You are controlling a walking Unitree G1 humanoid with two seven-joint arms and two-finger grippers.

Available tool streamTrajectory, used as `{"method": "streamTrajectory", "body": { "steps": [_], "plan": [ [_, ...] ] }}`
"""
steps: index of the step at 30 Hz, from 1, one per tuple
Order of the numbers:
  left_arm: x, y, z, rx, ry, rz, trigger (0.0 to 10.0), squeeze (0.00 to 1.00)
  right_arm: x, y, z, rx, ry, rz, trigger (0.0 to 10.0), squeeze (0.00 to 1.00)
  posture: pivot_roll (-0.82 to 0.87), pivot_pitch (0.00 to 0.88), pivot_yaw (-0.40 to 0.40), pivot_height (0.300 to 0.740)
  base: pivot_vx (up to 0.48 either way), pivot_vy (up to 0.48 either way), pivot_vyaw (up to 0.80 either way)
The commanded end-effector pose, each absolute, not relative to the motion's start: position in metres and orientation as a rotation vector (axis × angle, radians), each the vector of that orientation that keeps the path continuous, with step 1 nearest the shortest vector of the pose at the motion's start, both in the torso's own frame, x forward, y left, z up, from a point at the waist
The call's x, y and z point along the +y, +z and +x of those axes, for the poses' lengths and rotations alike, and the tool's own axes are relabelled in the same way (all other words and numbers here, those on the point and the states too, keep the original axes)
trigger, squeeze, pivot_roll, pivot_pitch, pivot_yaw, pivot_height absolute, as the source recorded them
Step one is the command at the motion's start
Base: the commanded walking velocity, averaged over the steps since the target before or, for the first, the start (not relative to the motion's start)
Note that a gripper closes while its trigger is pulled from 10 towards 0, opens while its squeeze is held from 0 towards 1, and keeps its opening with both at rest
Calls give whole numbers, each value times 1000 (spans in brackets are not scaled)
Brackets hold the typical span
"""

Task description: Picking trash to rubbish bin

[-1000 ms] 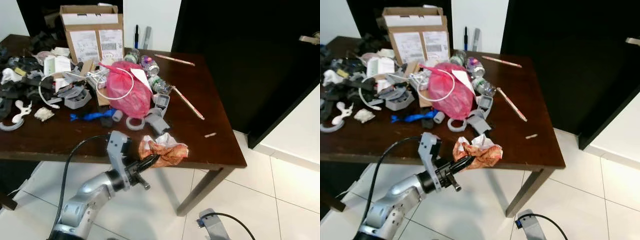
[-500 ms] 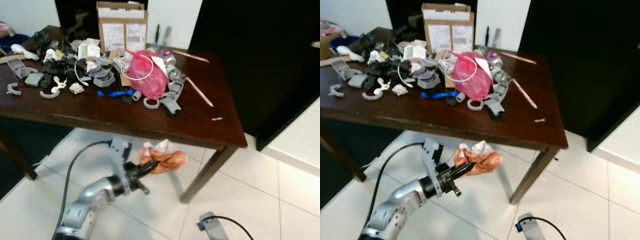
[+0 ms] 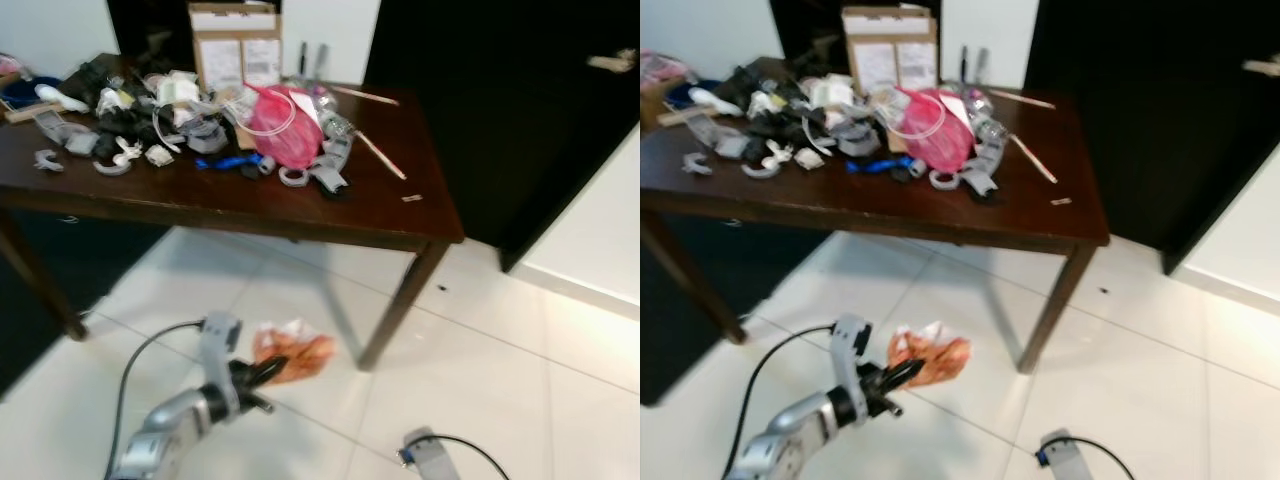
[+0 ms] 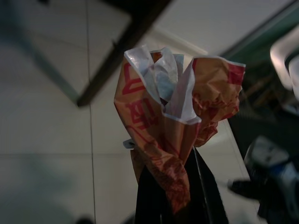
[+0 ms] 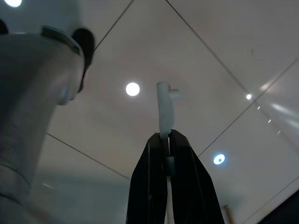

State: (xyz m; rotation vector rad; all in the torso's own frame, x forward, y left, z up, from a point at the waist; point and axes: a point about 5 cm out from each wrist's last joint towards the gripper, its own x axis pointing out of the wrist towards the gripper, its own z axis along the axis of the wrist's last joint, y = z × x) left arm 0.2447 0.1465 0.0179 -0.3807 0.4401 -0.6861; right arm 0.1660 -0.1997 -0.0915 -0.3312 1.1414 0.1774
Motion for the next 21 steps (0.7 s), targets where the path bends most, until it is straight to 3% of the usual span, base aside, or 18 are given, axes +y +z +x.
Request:
{"method": "streamTrajectory", "body": {
  "steps": [1, 2, 6, 11, 14, 21],
  "plan": [
    [153, 15, 248, 442, -643, -357, 10000, 0, -203, -93, 161, 1162, 164, -330, 10000, 0, 170, 87, -81, 740, 0, 0, -800],
    [153, 15, 248, 442, -643, -357, 10000, 0, -203, -93, 161, 1162, 164, -330, 10000, 0, 170, 87, -81, 740, 0, 0, -800],
    [201, -39, 219, 664, -285, -307, 10000, 0, -203, -94, 159, 1170, 160, -330, 10000, 0, 171, 89, -84, 740, 0, 0, -797],
    [228, -64, 185, 786, -37, -303, 10000, 0, -203, -94, 159, 1168, 160, -329, 10000, 0, 171, 91, -83, 740, 0, 0, -795],
    [238, -73, 168, 850, 81, -299, 10000, 0, -202, -94, 159, 1167, 160, -330, 10000, 0, 172, 91, -83, 740, 0, 0, -796],
    [236, -94, 124, 1008, 171, -273, 10000, 0, -201, -95, 158, 1169, 161, -330, 10000, 0, 174, 91, -82, 740, 0, 0, -800]
  ]
}}
